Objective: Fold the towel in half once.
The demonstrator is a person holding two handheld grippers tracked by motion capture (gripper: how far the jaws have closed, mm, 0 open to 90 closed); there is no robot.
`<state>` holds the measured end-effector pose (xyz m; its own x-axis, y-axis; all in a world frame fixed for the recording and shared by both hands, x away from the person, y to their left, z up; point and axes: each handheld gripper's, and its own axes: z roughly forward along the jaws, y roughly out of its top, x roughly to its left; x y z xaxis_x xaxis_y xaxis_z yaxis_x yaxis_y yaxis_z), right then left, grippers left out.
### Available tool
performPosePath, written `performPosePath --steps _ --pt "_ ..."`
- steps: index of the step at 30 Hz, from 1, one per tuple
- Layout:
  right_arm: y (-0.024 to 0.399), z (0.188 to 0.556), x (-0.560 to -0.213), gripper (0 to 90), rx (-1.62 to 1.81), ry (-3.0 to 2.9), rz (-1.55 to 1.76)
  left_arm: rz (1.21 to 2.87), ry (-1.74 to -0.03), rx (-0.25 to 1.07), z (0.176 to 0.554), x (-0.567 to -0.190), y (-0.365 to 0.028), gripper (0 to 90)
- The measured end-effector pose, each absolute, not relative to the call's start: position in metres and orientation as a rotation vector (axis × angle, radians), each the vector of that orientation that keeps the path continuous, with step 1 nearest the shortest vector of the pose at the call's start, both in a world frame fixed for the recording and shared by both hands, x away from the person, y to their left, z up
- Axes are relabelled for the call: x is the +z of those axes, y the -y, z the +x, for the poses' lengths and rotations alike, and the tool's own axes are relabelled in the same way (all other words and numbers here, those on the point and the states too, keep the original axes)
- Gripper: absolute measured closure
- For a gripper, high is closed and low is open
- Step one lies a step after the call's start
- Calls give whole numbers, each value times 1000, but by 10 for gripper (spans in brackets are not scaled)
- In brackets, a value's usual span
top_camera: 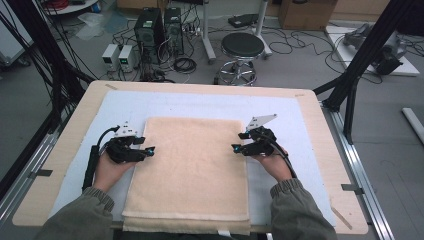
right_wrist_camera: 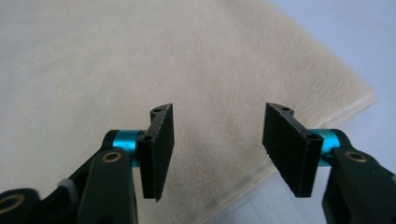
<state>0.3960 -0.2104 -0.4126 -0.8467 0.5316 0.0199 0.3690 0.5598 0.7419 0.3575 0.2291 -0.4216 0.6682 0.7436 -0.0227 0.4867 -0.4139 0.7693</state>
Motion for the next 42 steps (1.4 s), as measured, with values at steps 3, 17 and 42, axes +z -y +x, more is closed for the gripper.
performPosePath --steps 3,17,42 --pt "208 399 -424 401 1085 -2631 765 2138 -941 372 360 -428 -227 426" --pt "207 403 -436 756 1090 -2637 882 2167 -953 381 363 -435 -215 774" --pt "205 463 -401 553 1052 -2473 932 2083 -1082 554 422 -408 -211 611"
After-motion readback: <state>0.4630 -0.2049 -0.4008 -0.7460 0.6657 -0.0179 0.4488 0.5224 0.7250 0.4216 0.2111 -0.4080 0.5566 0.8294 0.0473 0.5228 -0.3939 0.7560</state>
